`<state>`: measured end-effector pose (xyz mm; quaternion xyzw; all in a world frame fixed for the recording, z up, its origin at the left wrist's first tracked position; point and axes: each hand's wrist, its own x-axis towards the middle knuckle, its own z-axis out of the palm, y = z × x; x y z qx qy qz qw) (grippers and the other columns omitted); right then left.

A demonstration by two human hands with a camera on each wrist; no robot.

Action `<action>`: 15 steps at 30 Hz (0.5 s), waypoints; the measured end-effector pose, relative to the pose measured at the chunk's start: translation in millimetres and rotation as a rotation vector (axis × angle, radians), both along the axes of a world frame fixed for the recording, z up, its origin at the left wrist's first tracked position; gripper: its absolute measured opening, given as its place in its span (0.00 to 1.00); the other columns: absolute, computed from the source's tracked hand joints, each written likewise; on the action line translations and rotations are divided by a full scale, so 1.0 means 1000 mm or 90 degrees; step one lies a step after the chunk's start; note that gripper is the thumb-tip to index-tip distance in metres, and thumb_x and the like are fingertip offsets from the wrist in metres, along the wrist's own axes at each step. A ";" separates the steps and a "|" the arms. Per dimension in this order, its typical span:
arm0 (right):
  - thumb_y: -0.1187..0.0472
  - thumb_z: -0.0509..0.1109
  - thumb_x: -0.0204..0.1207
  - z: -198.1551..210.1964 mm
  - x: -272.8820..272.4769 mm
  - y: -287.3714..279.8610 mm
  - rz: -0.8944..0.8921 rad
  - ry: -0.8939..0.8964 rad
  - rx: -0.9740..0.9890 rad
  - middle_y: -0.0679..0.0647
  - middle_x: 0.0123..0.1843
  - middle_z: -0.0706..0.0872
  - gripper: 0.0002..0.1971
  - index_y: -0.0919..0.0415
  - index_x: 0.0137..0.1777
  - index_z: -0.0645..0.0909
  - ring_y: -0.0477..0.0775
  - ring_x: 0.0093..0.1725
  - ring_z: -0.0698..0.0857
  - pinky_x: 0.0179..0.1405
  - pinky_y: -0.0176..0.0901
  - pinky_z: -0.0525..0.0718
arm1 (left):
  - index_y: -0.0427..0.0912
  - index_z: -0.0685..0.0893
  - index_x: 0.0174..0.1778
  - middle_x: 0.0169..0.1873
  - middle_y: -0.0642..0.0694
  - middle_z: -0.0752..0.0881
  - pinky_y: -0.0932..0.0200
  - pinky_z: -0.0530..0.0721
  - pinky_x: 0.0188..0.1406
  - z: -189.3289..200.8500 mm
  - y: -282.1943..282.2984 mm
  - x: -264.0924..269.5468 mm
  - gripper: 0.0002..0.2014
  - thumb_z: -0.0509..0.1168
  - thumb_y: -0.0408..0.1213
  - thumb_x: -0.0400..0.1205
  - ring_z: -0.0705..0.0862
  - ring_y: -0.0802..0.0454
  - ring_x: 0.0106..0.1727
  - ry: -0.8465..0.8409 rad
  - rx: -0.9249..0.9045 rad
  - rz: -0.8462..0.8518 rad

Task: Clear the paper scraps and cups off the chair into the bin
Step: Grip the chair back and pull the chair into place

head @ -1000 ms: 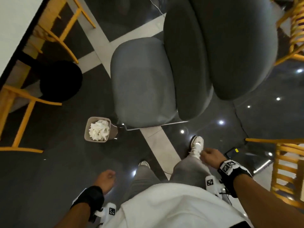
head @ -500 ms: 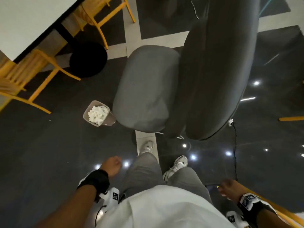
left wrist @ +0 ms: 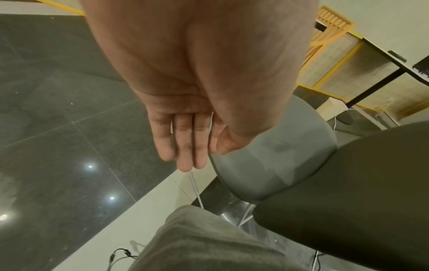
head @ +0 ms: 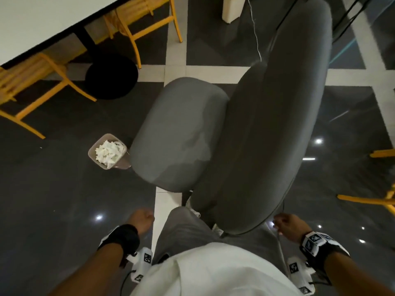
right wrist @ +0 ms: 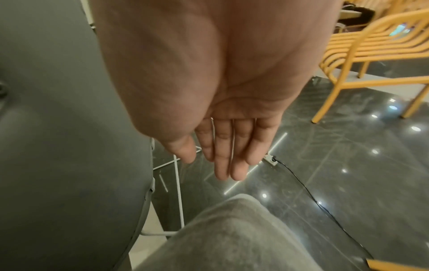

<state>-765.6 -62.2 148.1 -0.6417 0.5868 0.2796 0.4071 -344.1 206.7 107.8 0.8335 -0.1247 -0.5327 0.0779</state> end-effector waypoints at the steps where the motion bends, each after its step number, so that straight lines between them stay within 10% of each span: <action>1: 0.56 0.69 0.79 0.009 0.006 -0.014 0.023 0.009 -0.005 0.55 0.40 0.93 0.09 0.55 0.40 0.88 0.58 0.45 0.91 0.52 0.51 0.88 | 0.33 0.86 0.46 0.51 0.29 0.90 0.47 0.86 0.59 -0.012 0.000 0.000 0.09 0.66 0.35 0.76 0.89 0.35 0.54 -0.001 -0.014 0.029; 4: 0.57 0.68 0.79 0.008 0.017 -0.058 0.093 0.015 0.004 0.54 0.39 0.93 0.11 0.55 0.38 0.88 0.59 0.45 0.91 0.53 0.51 0.88 | 0.40 0.85 0.40 0.55 0.27 0.89 0.42 0.87 0.60 -0.026 -0.004 -0.013 0.03 0.67 0.34 0.74 0.89 0.36 0.51 -0.021 -0.027 0.061; 10: 0.47 0.68 0.70 -0.054 0.028 -0.161 0.346 -0.037 0.021 0.57 0.45 0.92 0.08 0.46 0.34 0.85 0.60 0.45 0.88 0.52 0.55 0.87 | 0.39 0.83 0.65 0.54 0.42 0.89 0.72 0.79 0.43 0.092 -0.061 -0.069 0.13 0.63 0.33 0.85 0.86 0.47 0.52 -0.085 -0.066 0.142; 15: 0.44 0.63 0.76 0.014 0.079 -0.212 0.533 -0.152 -0.046 0.58 0.57 0.91 0.19 0.52 0.59 0.87 0.61 0.57 0.89 0.62 0.51 0.85 | 0.52 0.83 0.65 0.56 0.51 0.90 0.53 0.85 0.61 0.212 -0.095 -0.130 0.12 0.63 0.40 0.87 0.88 0.52 0.55 -0.245 -0.193 0.187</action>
